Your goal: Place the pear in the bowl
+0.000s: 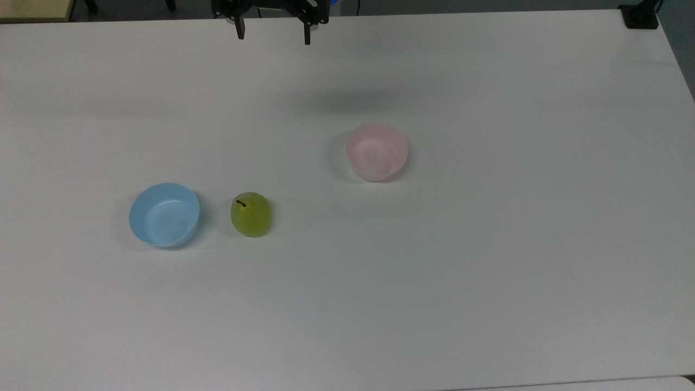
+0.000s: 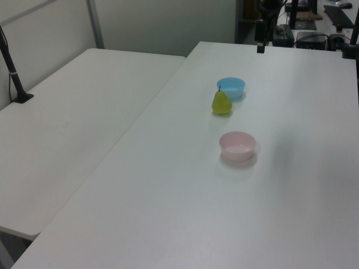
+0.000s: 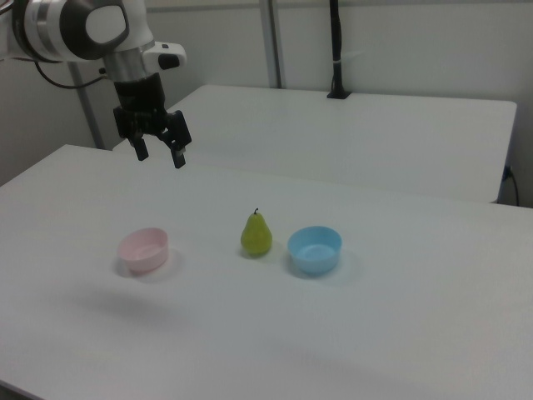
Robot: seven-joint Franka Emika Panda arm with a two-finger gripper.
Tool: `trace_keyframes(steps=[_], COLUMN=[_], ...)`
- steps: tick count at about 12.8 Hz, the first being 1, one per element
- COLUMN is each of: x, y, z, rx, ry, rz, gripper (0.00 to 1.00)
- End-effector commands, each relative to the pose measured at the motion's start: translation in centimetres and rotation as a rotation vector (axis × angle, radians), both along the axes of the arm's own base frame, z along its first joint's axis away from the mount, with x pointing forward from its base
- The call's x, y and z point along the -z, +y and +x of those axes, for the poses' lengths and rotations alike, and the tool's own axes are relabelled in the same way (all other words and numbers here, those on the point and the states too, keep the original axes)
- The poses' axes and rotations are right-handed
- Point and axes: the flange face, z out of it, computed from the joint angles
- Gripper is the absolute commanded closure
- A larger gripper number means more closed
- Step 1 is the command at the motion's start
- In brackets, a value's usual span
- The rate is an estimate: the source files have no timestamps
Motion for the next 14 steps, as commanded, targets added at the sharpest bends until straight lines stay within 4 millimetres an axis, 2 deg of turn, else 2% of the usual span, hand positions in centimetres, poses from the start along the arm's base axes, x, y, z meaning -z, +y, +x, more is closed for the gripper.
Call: trace_keyframes(steps=[1, 10, 14], x=[-0.5, -0.2, 2.1], y=[-0.6, -0.7, -2.9], z=[0.0, 0.4, 2.3], rx=[0.015, 0.006, -0.090], ry=[-0.014, -0.016, -0.021], rz=[0.008, 0.010, 0.013], gripper=[0.00, 0.00, 0.00])
